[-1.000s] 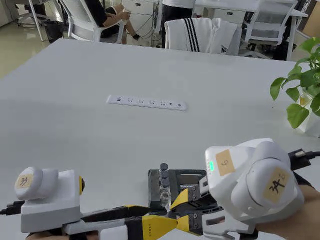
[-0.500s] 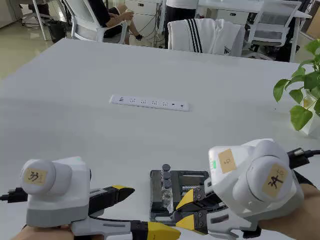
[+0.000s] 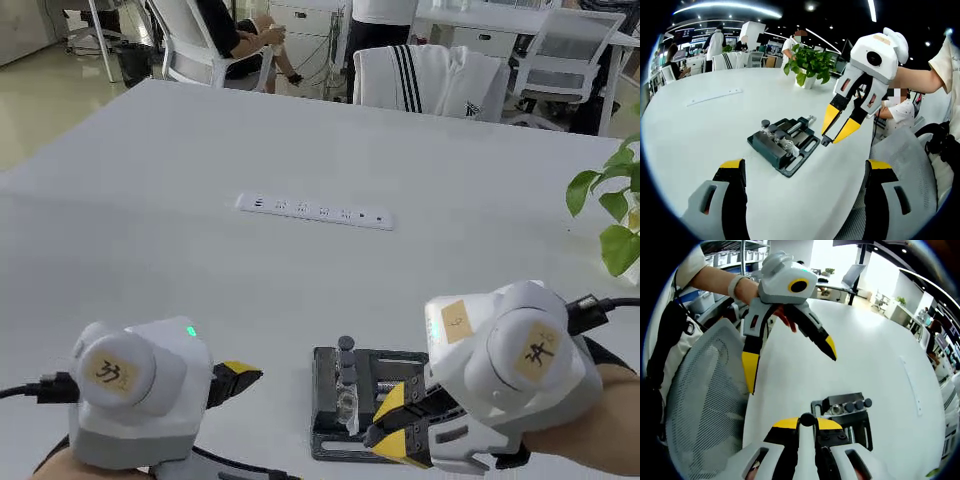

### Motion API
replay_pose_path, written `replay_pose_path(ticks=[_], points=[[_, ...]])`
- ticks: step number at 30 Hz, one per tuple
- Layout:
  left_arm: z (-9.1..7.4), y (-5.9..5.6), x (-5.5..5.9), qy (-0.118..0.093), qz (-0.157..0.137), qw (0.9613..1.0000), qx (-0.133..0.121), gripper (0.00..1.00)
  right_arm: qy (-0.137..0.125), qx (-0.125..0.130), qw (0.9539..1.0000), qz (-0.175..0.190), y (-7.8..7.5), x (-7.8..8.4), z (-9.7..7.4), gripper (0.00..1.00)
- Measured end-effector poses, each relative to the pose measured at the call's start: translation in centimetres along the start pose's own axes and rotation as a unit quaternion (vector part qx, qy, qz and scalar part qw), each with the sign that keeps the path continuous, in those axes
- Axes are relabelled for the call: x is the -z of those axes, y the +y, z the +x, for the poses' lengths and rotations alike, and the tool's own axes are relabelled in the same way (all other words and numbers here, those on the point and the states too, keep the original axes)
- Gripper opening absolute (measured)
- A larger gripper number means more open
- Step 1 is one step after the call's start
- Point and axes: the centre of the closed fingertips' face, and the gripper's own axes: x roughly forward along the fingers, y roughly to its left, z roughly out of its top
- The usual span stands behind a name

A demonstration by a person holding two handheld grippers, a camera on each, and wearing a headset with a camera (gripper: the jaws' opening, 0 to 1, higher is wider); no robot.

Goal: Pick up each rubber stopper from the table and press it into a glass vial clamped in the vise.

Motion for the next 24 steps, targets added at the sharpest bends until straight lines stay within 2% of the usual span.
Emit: replay_pose_path(ticks=[5, 12, 21, 24], points=[[-0.5, 0.3, 0.4, 0.005, -0.003, 1.0000, -0.008, 0.99, 0.020, -0.006, 0.9998, -0.005, -1.1, 0.2, 0.4, 0.06], [-1.1, 0.8, 0.3, 0.001, -0.005, 0.9999, -0.016, 0.99, 0.051, -0.021, 0.9985, -0.008, -2.3, 0.2, 0.8, 0.06], [-1.2, 1.1, 0.3, 0.001, -0.003, 0.9997, -0.024, 0.99, 0.086, -0.039, 0.9950, -0.032, -4.1, -0.1, 1.0, 0.06], [-1.3, 1.1, 0.4, 0.003, -0.002, 0.9997, -0.024, 0.99, 0.097, -0.048, 0.9934, -0.038, -4.2, -0.2, 1.3, 0.06]])
